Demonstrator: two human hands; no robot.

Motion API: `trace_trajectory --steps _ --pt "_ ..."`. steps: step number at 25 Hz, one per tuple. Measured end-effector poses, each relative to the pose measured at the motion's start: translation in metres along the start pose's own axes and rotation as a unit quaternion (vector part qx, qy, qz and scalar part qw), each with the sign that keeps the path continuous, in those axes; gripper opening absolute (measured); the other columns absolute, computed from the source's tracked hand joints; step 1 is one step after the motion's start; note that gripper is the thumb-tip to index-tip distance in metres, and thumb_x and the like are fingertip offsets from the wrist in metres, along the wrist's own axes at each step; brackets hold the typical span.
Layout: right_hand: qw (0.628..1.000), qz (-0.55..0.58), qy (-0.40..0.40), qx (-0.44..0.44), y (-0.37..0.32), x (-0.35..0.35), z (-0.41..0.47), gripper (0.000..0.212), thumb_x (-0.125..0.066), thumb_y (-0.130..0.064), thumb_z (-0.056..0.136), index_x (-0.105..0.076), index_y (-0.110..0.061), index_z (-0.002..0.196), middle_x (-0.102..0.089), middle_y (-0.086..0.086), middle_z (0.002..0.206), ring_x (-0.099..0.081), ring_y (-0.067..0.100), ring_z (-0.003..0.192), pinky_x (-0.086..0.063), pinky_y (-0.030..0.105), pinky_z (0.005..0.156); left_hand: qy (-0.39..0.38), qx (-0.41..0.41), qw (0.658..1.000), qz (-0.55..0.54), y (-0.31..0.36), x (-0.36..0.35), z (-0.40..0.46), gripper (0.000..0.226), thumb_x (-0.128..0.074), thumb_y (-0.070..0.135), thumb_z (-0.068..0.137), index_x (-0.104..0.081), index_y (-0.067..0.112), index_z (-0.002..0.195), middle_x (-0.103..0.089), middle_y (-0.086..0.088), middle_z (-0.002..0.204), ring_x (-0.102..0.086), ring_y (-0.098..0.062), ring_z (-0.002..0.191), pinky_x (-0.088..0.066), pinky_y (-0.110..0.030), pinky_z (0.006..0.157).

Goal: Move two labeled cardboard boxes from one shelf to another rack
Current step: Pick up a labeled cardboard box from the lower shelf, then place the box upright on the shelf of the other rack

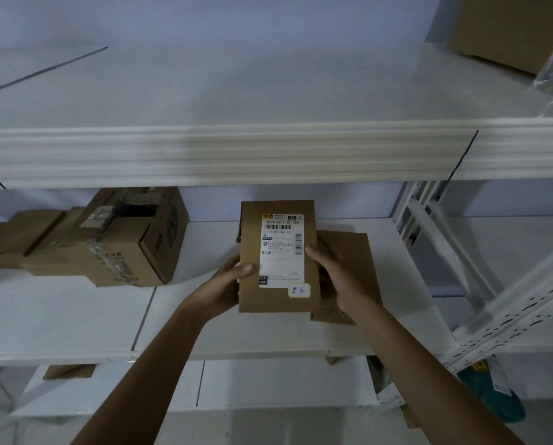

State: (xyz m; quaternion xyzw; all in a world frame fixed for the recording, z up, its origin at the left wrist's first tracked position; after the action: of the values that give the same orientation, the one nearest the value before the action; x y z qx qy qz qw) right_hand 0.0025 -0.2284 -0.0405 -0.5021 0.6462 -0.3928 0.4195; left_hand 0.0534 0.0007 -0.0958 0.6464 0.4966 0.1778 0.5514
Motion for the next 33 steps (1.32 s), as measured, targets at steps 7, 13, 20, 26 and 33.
trace_trajectory --steps 7,13,20,26,33 --pt "0.999 0.016 -0.038 0.02 0.012 -0.013 -0.01 0.045 -0.067 -0.027 0.089 -0.052 -0.044 0.128 -0.073 -0.006 0.104 -0.067 0.014 0.096 -0.05 0.031 0.072 0.002 -0.024 1.0 -0.018 -0.002 0.002 -0.032 0.099 -0.086 0.041 0.066 -0.04 0.02 0.151 -0.054 -0.02 0.146 -0.051 -0.044 0.133 -0.035 -0.063 0.111" --pt "0.997 0.008 -0.059 0.043 0.027 -0.07 -0.054 0.045 -0.07 -0.026 0.088 -0.057 -0.043 0.127 -0.078 -0.007 0.102 -0.071 0.019 0.106 -0.055 0.038 0.085 0.011 -0.046 0.998 -0.036 -0.011 0.032 -0.104 0.095 -0.087 0.038 0.068 -0.043 0.02 0.15 -0.052 -0.018 0.148 -0.046 -0.043 0.138 -0.029 -0.063 0.115" --pt "0.992 -0.008 -0.118 0.054 0.077 -0.241 -0.15 0.043 -0.068 -0.026 0.089 -0.056 -0.041 0.128 -0.075 0.0 0.112 -0.066 0.029 0.114 -0.052 0.041 0.086 0.072 -0.084 0.992 -0.057 -0.021 0.135 -0.301 0.096 -0.088 0.034 0.067 -0.043 0.018 0.15 -0.051 -0.018 0.15 -0.04 -0.045 0.142 -0.025 -0.062 0.118" --pt "0.976 -0.012 -0.208 0.067 0.08 -0.409 -0.218 0.038 -0.069 -0.023 0.088 -0.059 -0.046 0.116 -0.078 -0.005 0.1 -0.069 0.028 0.108 -0.055 0.037 0.076 0.137 -0.126 0.981 -0.053 0.01 0.21 -0.471 0.094 -0.083 0.03 0.073 -0.037 0.009 0.151 -0.053 -0.024 0.145 -0.068 -0.032 0.11 -0.061 -0.04 0.078" --pt "0.933 -0.021 -0.314 0.175 -0.006 -0.588 -0.242 0.056 -0.078 -0.033 0.079 -0.055 -0.039 0.129 -0.072 0.006 0.119 -0.068 0.027 0.11 -0.054 0.046 0.091 0.163 -0.23 0.959 0.037 0.135 0.291 -0.602 0.091 -0.093 0.041 0.053 -0.055 0.016 0.132 -0.076 -0.006 0.118 -0.076 -0.021 0.101 -0.061 -0.034 0.078"
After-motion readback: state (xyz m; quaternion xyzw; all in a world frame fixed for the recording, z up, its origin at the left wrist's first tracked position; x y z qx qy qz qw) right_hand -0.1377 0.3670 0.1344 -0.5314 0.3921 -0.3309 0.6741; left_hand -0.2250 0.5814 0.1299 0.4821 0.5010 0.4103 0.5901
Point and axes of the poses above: each hand's wrist, its own z-axis towards the middle knuckle, its own x-axis out of the back of the hand, y = z × x, the point moved 4 cm from there along z, towards the middle knuckle
